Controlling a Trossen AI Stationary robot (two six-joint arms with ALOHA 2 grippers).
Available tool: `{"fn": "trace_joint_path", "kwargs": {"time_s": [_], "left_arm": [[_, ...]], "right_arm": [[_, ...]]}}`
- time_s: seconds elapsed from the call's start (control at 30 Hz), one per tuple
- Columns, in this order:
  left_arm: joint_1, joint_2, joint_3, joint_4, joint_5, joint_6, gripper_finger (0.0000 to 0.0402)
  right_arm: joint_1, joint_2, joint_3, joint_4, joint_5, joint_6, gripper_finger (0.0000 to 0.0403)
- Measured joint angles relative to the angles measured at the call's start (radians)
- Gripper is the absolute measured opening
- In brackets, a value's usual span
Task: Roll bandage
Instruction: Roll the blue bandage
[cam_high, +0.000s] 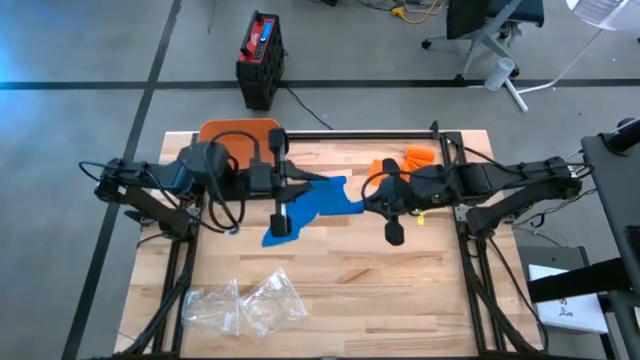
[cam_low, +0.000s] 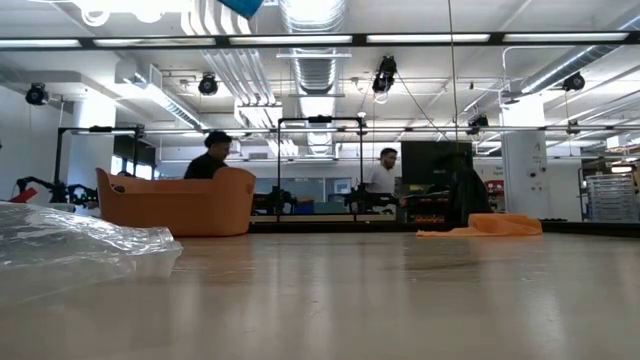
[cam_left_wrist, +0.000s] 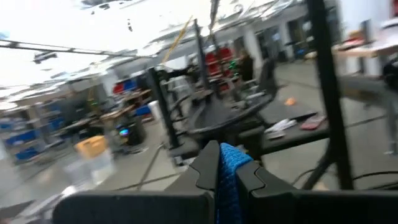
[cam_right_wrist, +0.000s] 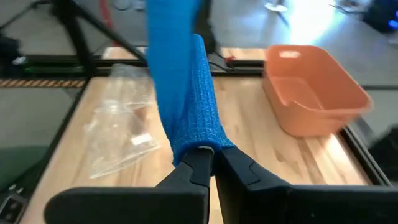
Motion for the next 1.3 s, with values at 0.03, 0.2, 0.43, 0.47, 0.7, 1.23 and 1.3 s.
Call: {"fn": "trace_joint_path", "kwargs": {"time_s": [0.03,0.2,0.43,0.47,0.7,1.23,1.3], "left_arm": [[0.002,0.000,0.000,-0.004,-0.017,0.005,0.0000],[0.019,-0.008,0.000,-0.018,-0.030,0.021,0.0000],[0.021,-0.031,0.000,-0.149,-0.118,0.020,0.0000],[0.021,-0.034,0.000,-0.161,-0.120,0.018,0.0000],[0.018,-0.043,0.000,-0.181,-0.122,0.014,0.0000],[0.034,-0.017,-0.099,-0.345,-0.102,0.062,0.0000],[0.035,-0.016,-0.136,-0.293,-0.102,0.070,0.0000]], "right_arm": [[0.000,0.000,0.000,0.004,-0.026,-0.021,0.0003],[0.008,0.001,0.000,0.044,-0.115,-0.074,0.0003],[0.052,-0.002,0.000,0.043,-0.159,-0.129,0.0003],[0.061,-0.004,0.000,0.044,-0.169,-0.133,0.0003],[0.079,-0.012,0.002,0.046,-0.154,-0.120,0.0003],[0.114,-0.028,0.002,0.102,-0.223,-0.133,0.0003],[0.118,-0.028,0.002,0.110,-0.247,-0.145,0.0003]]}}
